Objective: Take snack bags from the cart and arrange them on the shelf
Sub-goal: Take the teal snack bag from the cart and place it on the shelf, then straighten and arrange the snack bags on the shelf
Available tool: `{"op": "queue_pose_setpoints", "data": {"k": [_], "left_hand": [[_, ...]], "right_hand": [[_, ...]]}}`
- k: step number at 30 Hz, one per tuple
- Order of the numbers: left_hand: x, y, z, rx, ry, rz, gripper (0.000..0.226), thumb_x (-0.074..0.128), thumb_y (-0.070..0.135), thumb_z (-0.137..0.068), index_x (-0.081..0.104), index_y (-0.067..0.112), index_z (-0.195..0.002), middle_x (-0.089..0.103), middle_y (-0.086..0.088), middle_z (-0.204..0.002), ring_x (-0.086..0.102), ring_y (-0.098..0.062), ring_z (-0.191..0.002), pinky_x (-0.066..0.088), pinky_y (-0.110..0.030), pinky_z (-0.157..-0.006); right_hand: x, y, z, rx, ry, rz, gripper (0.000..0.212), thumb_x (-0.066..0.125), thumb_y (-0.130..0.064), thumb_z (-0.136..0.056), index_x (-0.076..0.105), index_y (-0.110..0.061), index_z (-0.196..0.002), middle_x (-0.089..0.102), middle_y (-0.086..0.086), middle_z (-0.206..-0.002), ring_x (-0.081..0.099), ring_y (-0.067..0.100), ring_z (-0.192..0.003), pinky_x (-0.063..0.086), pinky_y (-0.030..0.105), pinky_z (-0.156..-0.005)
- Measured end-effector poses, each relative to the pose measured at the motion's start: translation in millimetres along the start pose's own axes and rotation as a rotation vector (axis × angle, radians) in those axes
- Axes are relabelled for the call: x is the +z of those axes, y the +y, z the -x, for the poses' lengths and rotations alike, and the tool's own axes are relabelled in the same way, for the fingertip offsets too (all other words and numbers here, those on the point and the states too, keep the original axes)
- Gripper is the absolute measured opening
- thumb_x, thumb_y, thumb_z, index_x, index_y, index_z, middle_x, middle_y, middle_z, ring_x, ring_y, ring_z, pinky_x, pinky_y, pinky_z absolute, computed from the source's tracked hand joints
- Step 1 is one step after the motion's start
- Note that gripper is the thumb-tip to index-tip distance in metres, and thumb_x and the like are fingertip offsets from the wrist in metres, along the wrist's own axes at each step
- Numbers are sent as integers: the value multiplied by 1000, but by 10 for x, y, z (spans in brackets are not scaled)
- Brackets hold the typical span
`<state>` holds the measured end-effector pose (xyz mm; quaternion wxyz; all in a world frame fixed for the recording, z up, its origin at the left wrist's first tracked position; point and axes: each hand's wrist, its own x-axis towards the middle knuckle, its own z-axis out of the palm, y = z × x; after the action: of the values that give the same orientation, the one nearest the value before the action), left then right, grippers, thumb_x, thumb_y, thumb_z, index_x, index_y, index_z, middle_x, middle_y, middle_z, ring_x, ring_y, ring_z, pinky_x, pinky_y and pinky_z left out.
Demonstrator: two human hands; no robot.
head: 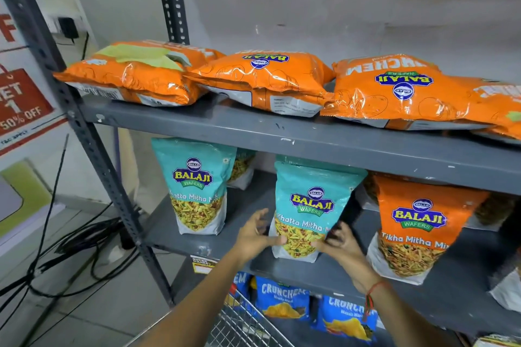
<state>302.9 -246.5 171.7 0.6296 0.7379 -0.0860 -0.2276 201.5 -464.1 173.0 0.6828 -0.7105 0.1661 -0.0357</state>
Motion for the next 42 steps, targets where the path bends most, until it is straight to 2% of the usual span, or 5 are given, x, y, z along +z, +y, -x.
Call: {"op": "queue_pose_setpoints", "data": {"k": [5,13,23,29,42], "left_hand": [[149,-312,-23,16,-13,57,77,85,6,-63,45,21,-128,58,1,-122,58,-12,-107,51,-8,-73],[228,-400,-144,37,41,62,55,79,-2,-66,56,25,-107,65,0,-109,62,-4,-94,55,-14,-72],[252,-334,-54,78,74,82,56,78,-2,-68,53,24,-112,64,-5,-119,61,-18,-109,53,-25,-88],[374,-7,319,274,328,-110,42,83,23,-67,60,29,-103,65,17,-99,62,3,-94,50,-12,-77],[1917,301,586,316,35,-154,47,83,16,-67,62,15,-110,69,-4,-101,62,-13,-85,56,-25,-81]], "right_hand": [[115,283,-55,109,-132,55,80,81,6,-67,38,-14,-131,57,11,-133,55,21,-123,50,25,-94],[153,468,-311,70,-41,65,74,86,-1,-63,47,-19,-123,64,5,-126,59,19,-119,45,43,-107],[172,508,-320,40,-32,9,84,94,-22,-47,48,-40,-115,68,-10,-118,64,3,-109,54,14,-77],[28,356,153,-13,79,39,118,91,-16,-58,17,-34,-149,30,-8,-147,29,15,-139,32,35,-111],[-1180,148,1214,-130,662,-24,41,73,-15,-83,59,-23,-121,66,5,-119,62,20,-106,50,42,-92]]}}
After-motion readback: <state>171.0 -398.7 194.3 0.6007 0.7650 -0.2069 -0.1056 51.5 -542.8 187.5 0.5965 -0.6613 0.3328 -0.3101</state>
